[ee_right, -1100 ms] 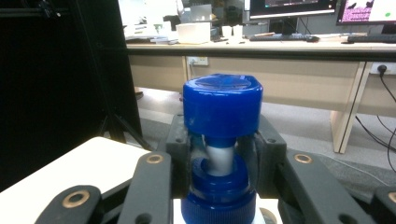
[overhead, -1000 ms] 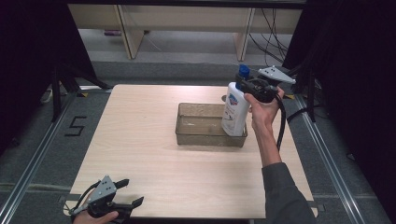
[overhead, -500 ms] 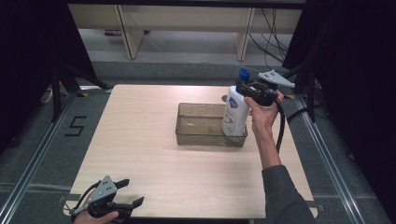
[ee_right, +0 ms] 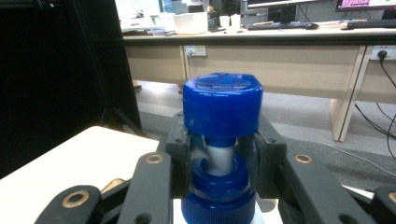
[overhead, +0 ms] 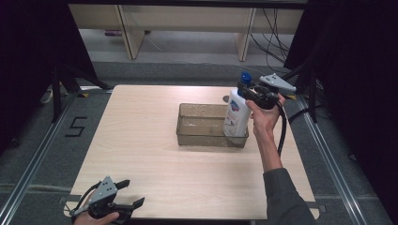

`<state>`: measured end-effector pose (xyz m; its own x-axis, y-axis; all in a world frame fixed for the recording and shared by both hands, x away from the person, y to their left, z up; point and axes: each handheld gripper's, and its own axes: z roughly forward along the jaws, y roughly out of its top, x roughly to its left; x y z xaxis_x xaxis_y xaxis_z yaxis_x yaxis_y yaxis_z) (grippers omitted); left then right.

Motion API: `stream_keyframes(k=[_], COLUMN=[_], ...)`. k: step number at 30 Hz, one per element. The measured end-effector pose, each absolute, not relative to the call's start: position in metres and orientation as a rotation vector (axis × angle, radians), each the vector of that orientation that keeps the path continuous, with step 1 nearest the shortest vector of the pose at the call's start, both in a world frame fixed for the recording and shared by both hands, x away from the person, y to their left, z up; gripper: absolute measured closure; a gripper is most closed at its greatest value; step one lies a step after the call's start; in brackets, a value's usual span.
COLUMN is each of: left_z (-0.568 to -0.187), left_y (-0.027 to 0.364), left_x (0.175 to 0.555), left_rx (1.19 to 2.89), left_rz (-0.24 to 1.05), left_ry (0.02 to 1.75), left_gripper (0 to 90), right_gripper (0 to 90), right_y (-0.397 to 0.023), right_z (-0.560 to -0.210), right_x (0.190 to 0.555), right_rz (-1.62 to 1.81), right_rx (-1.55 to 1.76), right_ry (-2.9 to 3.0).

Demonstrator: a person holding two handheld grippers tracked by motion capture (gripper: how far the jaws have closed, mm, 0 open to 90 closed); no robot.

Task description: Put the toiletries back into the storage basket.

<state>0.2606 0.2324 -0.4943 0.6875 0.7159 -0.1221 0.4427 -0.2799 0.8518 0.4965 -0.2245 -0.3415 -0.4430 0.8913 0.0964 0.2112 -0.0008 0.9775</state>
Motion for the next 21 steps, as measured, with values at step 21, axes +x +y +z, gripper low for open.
stream_keyframes(k=[21], left_z=[-0.495], left_y=[0.234], left_x=[0.261], left_rx=[1.964], left_rz=[0.371], left_ry=[0.89], left_gripper=[14.8], right_gripper=[65.6], right_y=[-0.232], right_z=[-0.353], right_x=[0.48], right_rz=[1.516], right_rx=[1.118], right_ry=[1.677])
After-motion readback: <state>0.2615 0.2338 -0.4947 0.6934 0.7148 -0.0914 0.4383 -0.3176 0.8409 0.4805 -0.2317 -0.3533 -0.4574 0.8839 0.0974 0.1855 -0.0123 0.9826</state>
